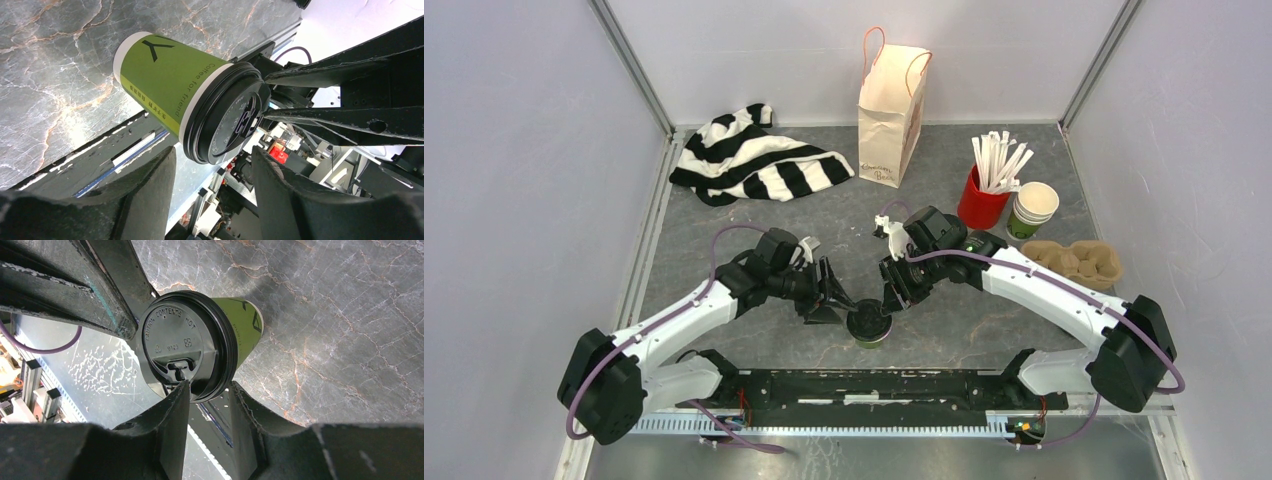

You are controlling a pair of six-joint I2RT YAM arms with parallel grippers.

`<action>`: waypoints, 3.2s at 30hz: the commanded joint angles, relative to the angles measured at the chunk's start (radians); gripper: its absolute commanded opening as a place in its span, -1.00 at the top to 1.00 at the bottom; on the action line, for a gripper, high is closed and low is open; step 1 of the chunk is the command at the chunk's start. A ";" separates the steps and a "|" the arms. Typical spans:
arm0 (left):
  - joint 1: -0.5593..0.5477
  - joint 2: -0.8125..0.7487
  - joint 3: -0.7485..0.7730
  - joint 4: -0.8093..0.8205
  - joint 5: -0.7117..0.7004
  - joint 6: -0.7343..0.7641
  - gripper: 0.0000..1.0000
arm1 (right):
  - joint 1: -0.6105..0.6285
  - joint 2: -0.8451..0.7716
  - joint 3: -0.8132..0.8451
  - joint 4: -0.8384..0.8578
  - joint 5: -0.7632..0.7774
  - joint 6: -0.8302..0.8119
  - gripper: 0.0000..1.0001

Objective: Pack the takeout coffee

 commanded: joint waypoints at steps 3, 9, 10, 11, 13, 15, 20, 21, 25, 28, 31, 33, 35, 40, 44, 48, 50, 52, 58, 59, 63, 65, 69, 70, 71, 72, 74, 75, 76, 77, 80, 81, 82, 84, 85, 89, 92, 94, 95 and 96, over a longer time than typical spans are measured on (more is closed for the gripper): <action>-0.012 0.005 0.030 -0.022 0.031 0.053 -0.22 | 0.002 -0.014 0.000 -0.006 0.007 -0.005 0.20; -0.030 0.042 0.042 -0.024 0.037 0.074 -0.15 | 0.002 -0.029 -0.002 -0.012 0.014 -0.014 0.20; -0.034 0.050 0.046 -0.024 0.037 0.078 -0.14 | 0.002 -0.030 -0.005 -0.011 0.011 -0.016 0.20; -0.038 0.058 0.052 -0.024 0.039 0.083 -0.13 | 0.003 -0.030 -0.010 -0.006 0.004 -0.022 0.20; -0.046 0.071 0.060 -0.024 0.036 0.090 -0.10 | 0.002 -0.033 -0.027 0.002 -0.011 -0.031 0.18; -0.054 0.078 0.063 -0.024 0.028 0.092 -0.08 | 0.002 -0.036 -0.034 -0.001 -0.010 -0.042 0.09; -0.061 0.081 0.058 -0.024 0.019 0.098 -0.04 | 0.002 -0.047 -0.013 0.021 -0.035 -0.034 -0.37; -0.061 0.082 0.057 -0.025 0.020 0.101 -0.03 | 0.002 -0.047 -0.013 0.022 -0.039 -0.034 -0.42; -0.061 0.095 0.067 -0.044 0.021 0.128 -0.01 | 0.003 -0.045 -0.038 0.047 -0.061 -0.016 -0.48; -0.062 0.110 0.076 -0.066 0.019 0.157 0.01 | 0.003 -0.053 -0.060 0.093 -0.104 0.001 -0.57; -0.061 0.118 0.077 -0.082 0.016 0.177 0.04 | 0.002 -0.055 -0.122 0.177 -0.185 0.025 -0.62; -0.061 0.120 0.078 -0.090 0.007 0.187 0.05 | 0.002 -0.059 -0.167 0.223 -0.194 0.043 -0.63; -0.061 0.120 0.078 -0.099 -0.002 0.200 0.05 | 0.001 -0.063 -0.203 0.250 -0.184 0.051 -0.63; -0.061 0.122 0.078 -0.100 -0.034 0.241 0.07 | 0.002 -0.090 -0.321 0.344 -0.127 0.056 -0.56; -0.061 0.132 0.064 -0.072 -0.041 0.252 0.07 | -0.001 -0.111 -0.398 0.397 -0.055 0.039 -0.52; -0.061 0.116 0.066 -0.068 -0.056 0.253 0.03 | -0.003 -0.144 -0.401 0.389 0.043 0.005 -0.51; -0.061 0.107 0.058 -0.061 -0.057 0.253 0.00 | -0.011 -0.153 -0.406 0.386 0.090 -0.009 -0.49; -0.061 0.104 0.047 -0.052 -0.063 0.255 -0.02 | -0.015 -0.149 -0.406 0.390 0.119 -0.032 -0.46; -0.061 0.095 0.037 -0.058 -0.062 0.254 0.00 | -0.036 -0.123 -0.329 0.364 0.153 -0.053 -0.47; -0.061 0.091 0.043 -0.068 -0.060 0.257 -0.01 | -0.035 -0.119 -0.307 0.357 0.136 -0.056 -0.47; -0.061 0.091 0.076 -0.101 -0.056 0.272 -0.08 | -0.041 -0.109 -0.251 0.332 0.094 -0.051 -0.49; -0.061 0.094 0.108 -0.128 -0.069 0.282 -0.13 | -0.043 -0.111 -0.232 0.314 0.081 -0.040 -0.51; -0.059 0.090 0.163 -0.171 -0.104 0.291 -0.28 | -0.051 -0.129 -0.215 0.295 0.060 0.014 -0.56; -0.059 0.087 0.174 -0.175 -0.109 0.289 -0.33 | -0.053 -0.137 -0.221 0.303 0.047 0.031 -0.57; -0.056 0.084 0.186 -0.182 -0.117 0.289 -0.38 | -0.057 -0.144 -0.230 0.319 0.027 0.054 -0.59; -0.053 0.082 0.196 -0.188 -0.122 0.290 -0.43 | -0.061 -0.156 -0.240 0.336 0.009 0.079 -0.59; -0.045 0.077 0.212 -0.200 -0.133 0.290 -0.47 | -0.077 -0.178 -0.272 0.387 -0.027 0.133 -0.58; -0.040 0.075 0.217 -0.201 -0.140 0.288 -0.51 | -0.090 -0.191 -0.293 0.415 -0.050 0.164 -0.57; -0.035 0.073 0.218 -0.199 -0.144 0.285 -0.52 | -0.106 -0.201 -0.316 0.444 -0.073 0.193 -0.56; -0.029 0.073 0.215 -0.193 -0.145 0.281 -0.52 | -0.118 -0.216 -0.336 0.484 -0.098 0.230 -0.55; -0.019 0.093 0.201 -0.180 -0.140 0.278 -0.44 | -0.133 -0.247 -0.389 0.572 -0.142 0.316 -0.53; -0.018 0.102 0.198 -0.180 -0.139 0.282 -0.40 | -0.133 -0.247 -0.398 0.584 -0.150 0.325 -0.52; -0.017 0.110 0.195 -0.178 -0.140 0.284 -0.35 | -0.134 -0.243 -0.402 0.582 -0.156 0.323 -0.47; -0.017 0.120 0.186 -0.169 -0.143 0.284 -0.30 | -0.138 -0.234 -0.405 0.557 -0.150 0.311 -0.39; -0.017 0.126 0.185 -0.171 -0.143 0.285 -0.26 | -0.141 -0.230 -0.408 0.551 -0.150 0.309 -0.34; -0.016 0.136 0.181 -0.182 -0.149 0.290 -0.15 | -0.150 -0.215 -0.437 0.575 -0.145 0.321 -0.12; -0.016 0.144 0.178 -0.188 -0.151 0.297 -0.11 | -0.160 -0.208 -0.471 0.622 -0.150 0.355 0.01; -0.016 0.153 0.178 -0.191 -0.150 0.302 -0.08 | -0.164 -0.200 -0.484 0.657 -0.162 0.376 0.05; -0.016 0.157 0.178 -0.193 -0.148 0.302 -0.07 | -0.165 -0.196 -0.490 0.672 -0.170 0.387 0.06; -0.017 0.160 0.177 -0.193 -0.148 0.303 -0.06 | -0.165 -0.193 -0.491 0.693 -0.180 0.397 0.05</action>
